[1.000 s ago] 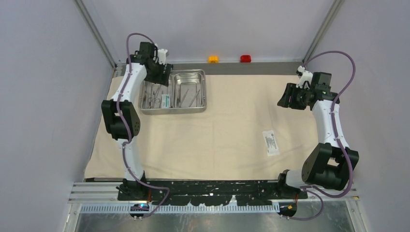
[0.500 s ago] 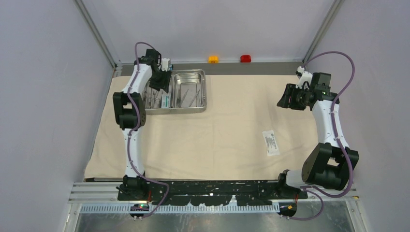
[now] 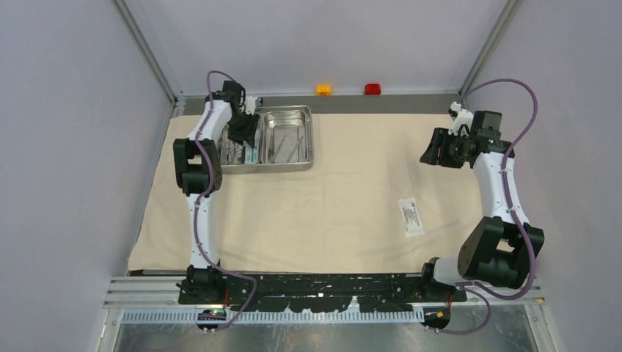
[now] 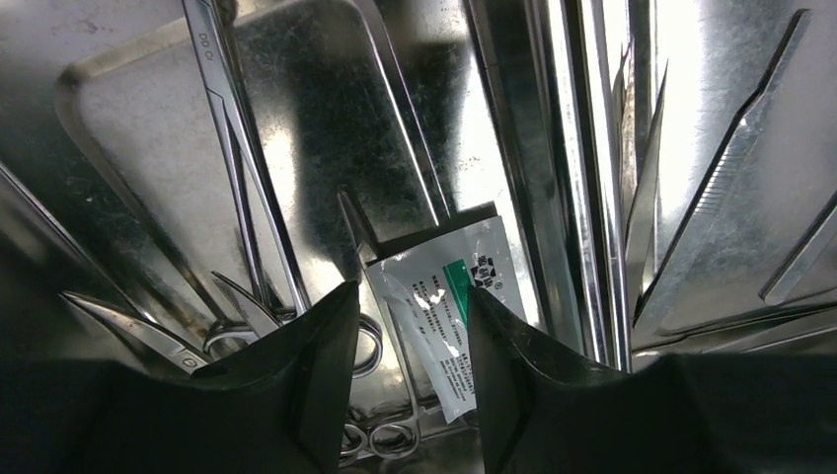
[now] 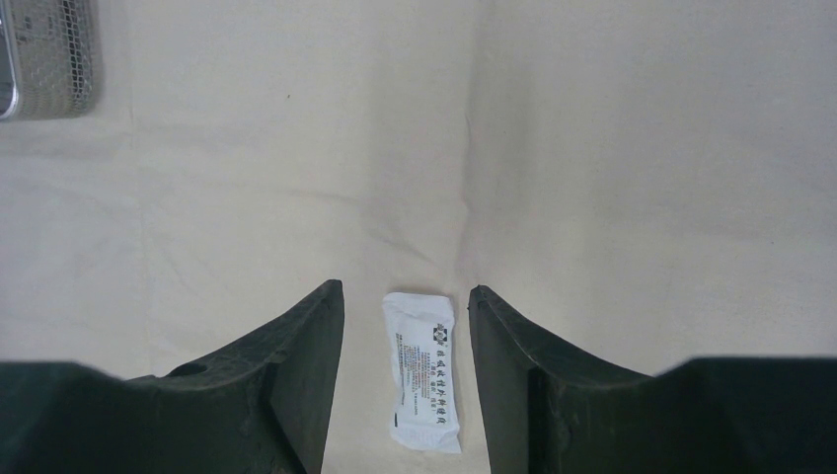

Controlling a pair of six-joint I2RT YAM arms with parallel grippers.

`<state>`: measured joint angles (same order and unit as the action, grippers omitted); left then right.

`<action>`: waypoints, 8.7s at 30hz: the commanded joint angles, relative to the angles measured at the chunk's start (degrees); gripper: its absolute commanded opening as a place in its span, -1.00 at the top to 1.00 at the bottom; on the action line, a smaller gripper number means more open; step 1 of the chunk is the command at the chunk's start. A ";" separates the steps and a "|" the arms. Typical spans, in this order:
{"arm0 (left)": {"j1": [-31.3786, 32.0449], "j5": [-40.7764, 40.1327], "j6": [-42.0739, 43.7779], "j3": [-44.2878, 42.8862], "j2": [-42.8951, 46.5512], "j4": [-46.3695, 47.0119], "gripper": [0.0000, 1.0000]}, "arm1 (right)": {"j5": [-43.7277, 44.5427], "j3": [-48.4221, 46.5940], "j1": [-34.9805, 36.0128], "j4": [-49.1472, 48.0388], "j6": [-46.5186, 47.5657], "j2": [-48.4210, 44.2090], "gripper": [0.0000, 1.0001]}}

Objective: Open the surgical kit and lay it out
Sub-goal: Pick up the medical item from the container, then place the medical item in the surgical kit, then pick up the medical item from the container.

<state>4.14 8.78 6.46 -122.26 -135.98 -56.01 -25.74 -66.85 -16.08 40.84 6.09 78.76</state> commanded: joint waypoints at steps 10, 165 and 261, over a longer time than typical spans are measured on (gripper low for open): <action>-0.32 0.26 0.40 0.95 -1.19 0.50 0.35 | -1.06 -0.21 0.25 -0.42 1.12 0.08 -0.09; 12.68 0.92 -8.34 32.84 40.17 28.51 -1.00 | -4.15 -13.68 -0.55 14.56 18.62 11.77 -0.19; -6.08 -2.06 -3.29 -1.67 -0.39 5.03 0.71 | -5.60 0.06 19.71 -11.23 5.34 -1.49 -0.83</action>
<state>-1.63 6.61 2.46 -122.02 -137.49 -49.74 -30.15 -65.84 3.75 29.74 10.46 76.93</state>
